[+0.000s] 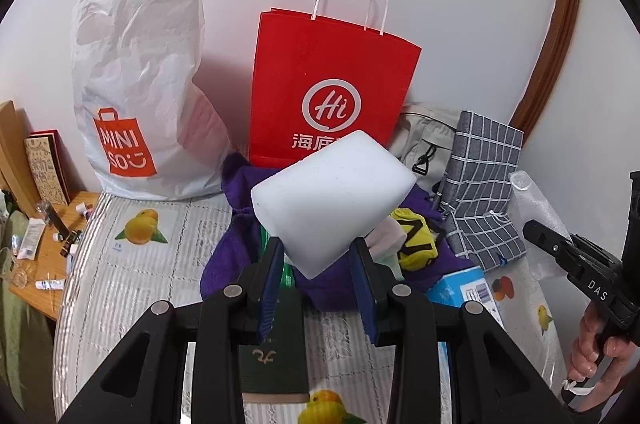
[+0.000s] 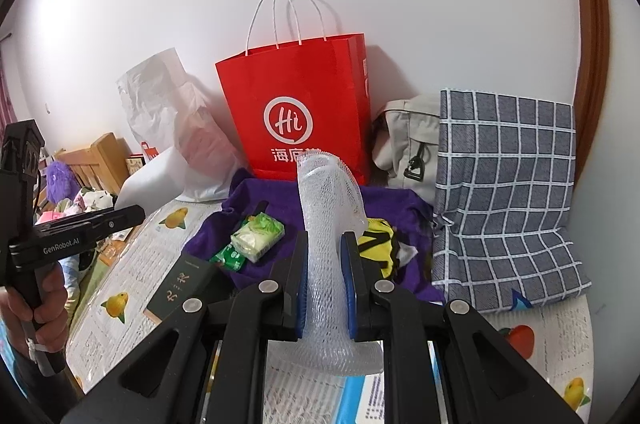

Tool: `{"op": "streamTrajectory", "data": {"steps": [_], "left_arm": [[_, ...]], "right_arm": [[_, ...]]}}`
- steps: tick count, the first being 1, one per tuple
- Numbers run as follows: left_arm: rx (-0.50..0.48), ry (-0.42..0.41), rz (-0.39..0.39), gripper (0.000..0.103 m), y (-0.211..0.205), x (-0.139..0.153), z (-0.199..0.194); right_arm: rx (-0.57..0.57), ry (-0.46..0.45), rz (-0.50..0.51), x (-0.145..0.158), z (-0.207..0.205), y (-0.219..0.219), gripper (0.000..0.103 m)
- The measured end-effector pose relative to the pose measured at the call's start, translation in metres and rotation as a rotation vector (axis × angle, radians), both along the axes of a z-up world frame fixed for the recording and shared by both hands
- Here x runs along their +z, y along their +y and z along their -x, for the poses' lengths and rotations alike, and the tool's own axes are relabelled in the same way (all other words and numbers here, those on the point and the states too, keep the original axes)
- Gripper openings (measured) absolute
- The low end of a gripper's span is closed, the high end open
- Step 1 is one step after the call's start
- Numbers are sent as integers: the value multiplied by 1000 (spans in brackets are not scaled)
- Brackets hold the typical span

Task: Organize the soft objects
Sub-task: 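Carry the white sponge and mesh bag over the purple towel with both grippers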

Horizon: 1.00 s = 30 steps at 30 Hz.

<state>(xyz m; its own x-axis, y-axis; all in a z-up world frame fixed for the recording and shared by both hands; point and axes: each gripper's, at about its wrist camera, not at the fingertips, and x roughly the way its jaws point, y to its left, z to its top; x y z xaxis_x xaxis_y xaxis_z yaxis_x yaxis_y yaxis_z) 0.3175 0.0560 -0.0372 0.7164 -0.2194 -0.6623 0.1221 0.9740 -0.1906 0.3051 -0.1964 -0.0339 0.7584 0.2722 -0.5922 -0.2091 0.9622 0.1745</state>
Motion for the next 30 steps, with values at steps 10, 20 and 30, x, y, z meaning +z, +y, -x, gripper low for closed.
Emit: {"op": "streamTrajectory", "data": {"steps": [10, 20, 30], "left_arm": [[-1, -3, 1, 32, -4, 3, -24], [-16, -8, 0, 32, -12, 5, -44], [-15, 1, -4, 32, -13, -2, -61]], "right_arm": [[15, -9, -14, 1, -27, 8, 16], [27, -29, -28, 7, -45, 13, 16], [40, -23, -42, 3, -71, 13, 16]]}}
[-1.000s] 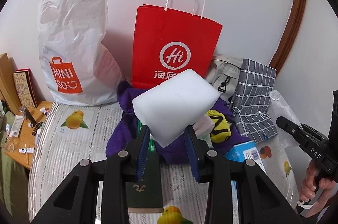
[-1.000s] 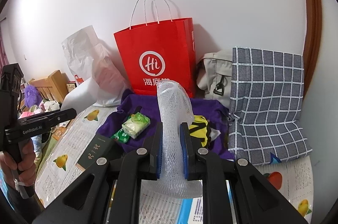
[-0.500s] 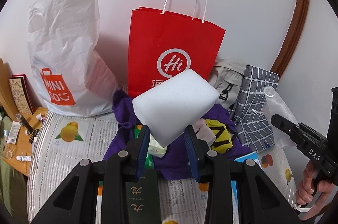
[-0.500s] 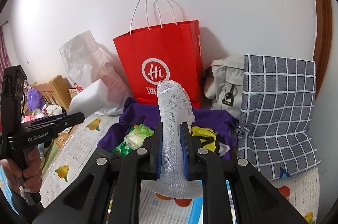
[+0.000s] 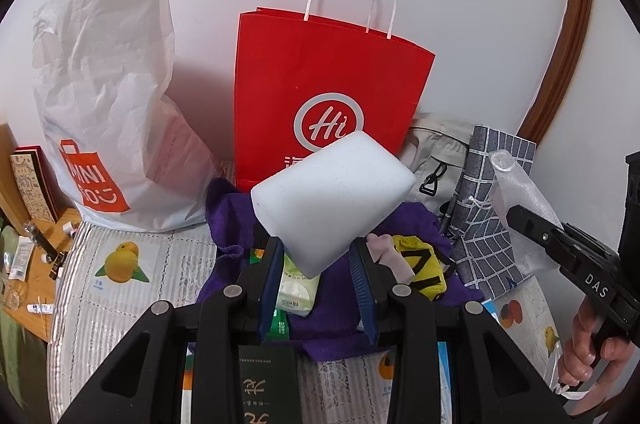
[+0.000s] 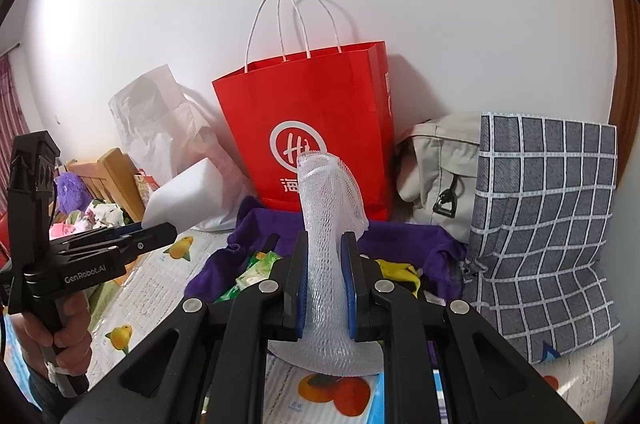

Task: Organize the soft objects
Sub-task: 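Carry the white sponge and mesh bag over the purple towel with both grippers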

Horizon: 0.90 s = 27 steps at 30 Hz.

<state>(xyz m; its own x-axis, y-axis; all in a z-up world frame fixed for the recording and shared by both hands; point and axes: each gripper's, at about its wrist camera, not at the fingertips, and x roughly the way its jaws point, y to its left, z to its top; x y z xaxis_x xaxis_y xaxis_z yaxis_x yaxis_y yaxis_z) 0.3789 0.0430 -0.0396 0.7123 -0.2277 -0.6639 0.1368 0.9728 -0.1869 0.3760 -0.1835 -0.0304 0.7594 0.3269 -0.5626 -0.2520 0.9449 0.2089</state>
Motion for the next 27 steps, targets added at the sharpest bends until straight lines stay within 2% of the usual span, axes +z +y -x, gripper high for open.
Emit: {"op": "streamTrajectory", "data": {"steps": [15, 27], "left_arm": [[-2, 36, -5, 33, -1, -28, -38], [2, 71, 18, 33, 4, -45, -61]], "right_arm": [[-4, 27, -34, -25, -39, -6, 16], [-15, 52, -10, -40, -63, -12, 16]]}}
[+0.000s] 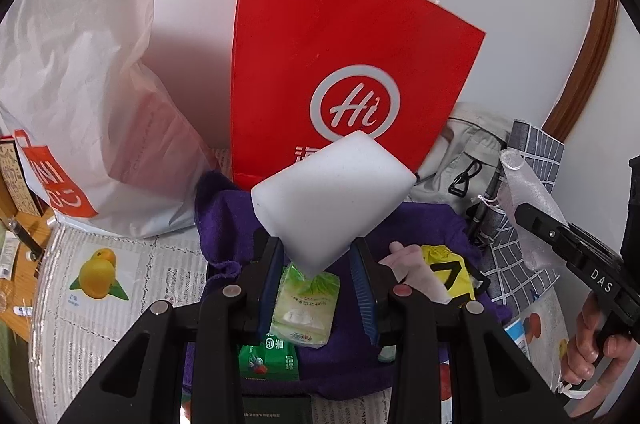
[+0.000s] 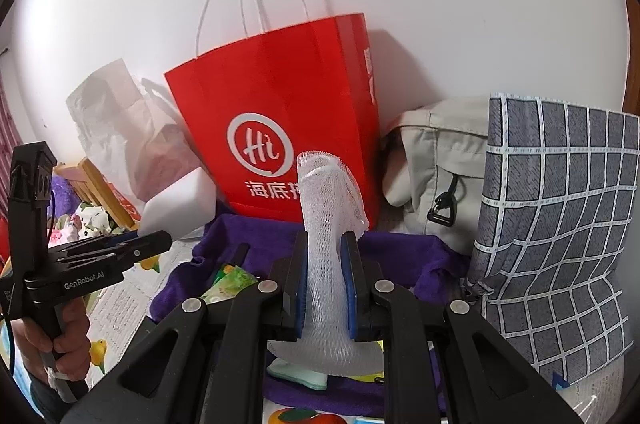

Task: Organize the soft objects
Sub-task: 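Carry the white sponge and mesh bag over the purple towel with both grippers, then lower the sponge and mesh bag onto the towel and open both grippers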

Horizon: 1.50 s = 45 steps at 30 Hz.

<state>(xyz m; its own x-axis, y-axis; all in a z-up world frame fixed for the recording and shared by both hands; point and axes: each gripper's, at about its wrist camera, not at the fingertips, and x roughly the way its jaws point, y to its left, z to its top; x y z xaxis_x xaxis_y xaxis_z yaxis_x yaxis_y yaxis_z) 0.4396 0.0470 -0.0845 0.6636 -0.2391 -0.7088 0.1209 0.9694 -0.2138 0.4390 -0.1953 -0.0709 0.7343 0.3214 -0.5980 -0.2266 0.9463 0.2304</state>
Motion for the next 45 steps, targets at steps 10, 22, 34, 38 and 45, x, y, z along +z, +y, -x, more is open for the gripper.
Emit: {"op": "streamTrajectory", "data": {"steps": [10, 22, 34, 38, 45], "left_arm": [[26, 82, 4, 33, 9, -28, -19], [41, 175, -9, 34, 12, -58, -34], [14, 228, -49, 34, -5, -76, -40], [12, 232, -57, 35, -10, -77, -41], [9, 251, -45, 47, -13, -79, -44]], "right_arm": [[19, 105, -37, -33, -22, -6, 17], [18, 275, 27, -82, -46, 3, 17], [45, 316, 73, -96, -49, 17, 23], [63, 311, 69, -97, -49, 19, 43], [88, 307, 57, -96, -49, 19, 56]]}}
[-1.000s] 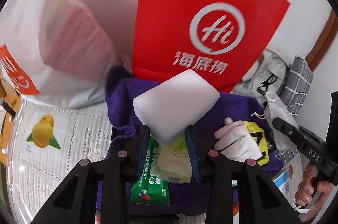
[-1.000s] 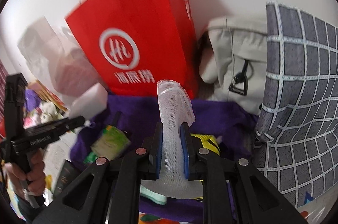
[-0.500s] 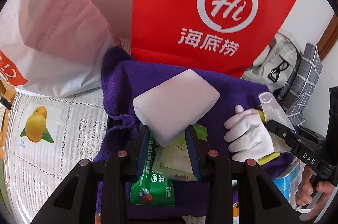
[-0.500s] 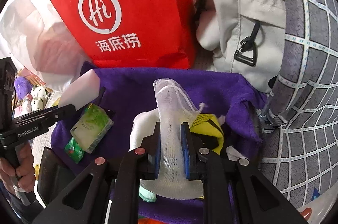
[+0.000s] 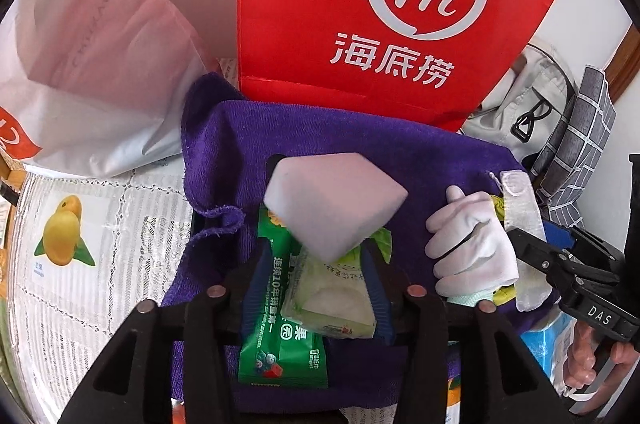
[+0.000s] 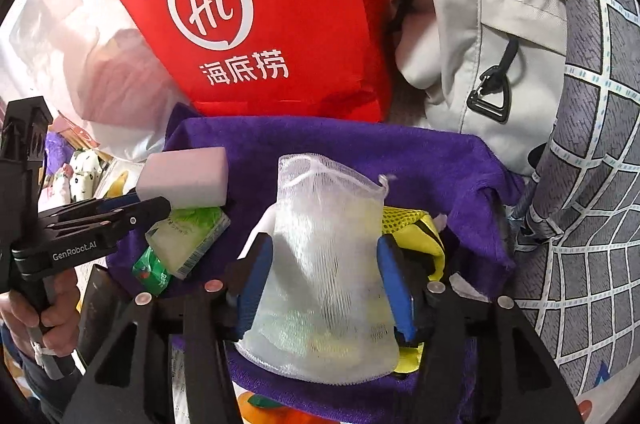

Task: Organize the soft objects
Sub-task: 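Lower the sponge and mesh bag onto the towel and open both grippers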

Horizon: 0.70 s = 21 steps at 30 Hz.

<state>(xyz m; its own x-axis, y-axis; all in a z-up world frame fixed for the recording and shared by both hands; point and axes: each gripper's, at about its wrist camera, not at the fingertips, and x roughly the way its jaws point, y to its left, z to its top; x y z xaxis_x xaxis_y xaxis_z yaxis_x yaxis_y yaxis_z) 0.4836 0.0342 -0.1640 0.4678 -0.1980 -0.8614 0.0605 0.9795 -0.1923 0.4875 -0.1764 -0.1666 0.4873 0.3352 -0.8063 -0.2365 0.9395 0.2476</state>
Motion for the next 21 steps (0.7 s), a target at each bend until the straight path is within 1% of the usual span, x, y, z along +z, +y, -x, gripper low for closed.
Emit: {"op": "streamTrajectory", "data": {"steps": [1, 5, 10, 13, 17, 21], "left_arm": [[-2, -6, 5, 48, 0, 2, 0], [-15, -18, -2, 55, -1, 6, 2], [-21, -15, -13, 58, 1, 10, 6], [-17, -15, -19, 61, 2, 15, 7], [-5, -39, -32, 64, 7, 29, 14], [8, -66, -19, 66, 15, 43, 28]], "right_arm": [[-1, 1, 0, 0, 0, 0, 59], [0, -11, 5, 3, 1, -2, 61], [7, -47, 12, 13, 6, -1, 70], [7, -79, 9, 22, 11, -3, 71], [-7, -119, 4, 34, 17, -6, 71], [-32, -155, 19, 47, 27, -8, 71]]}}
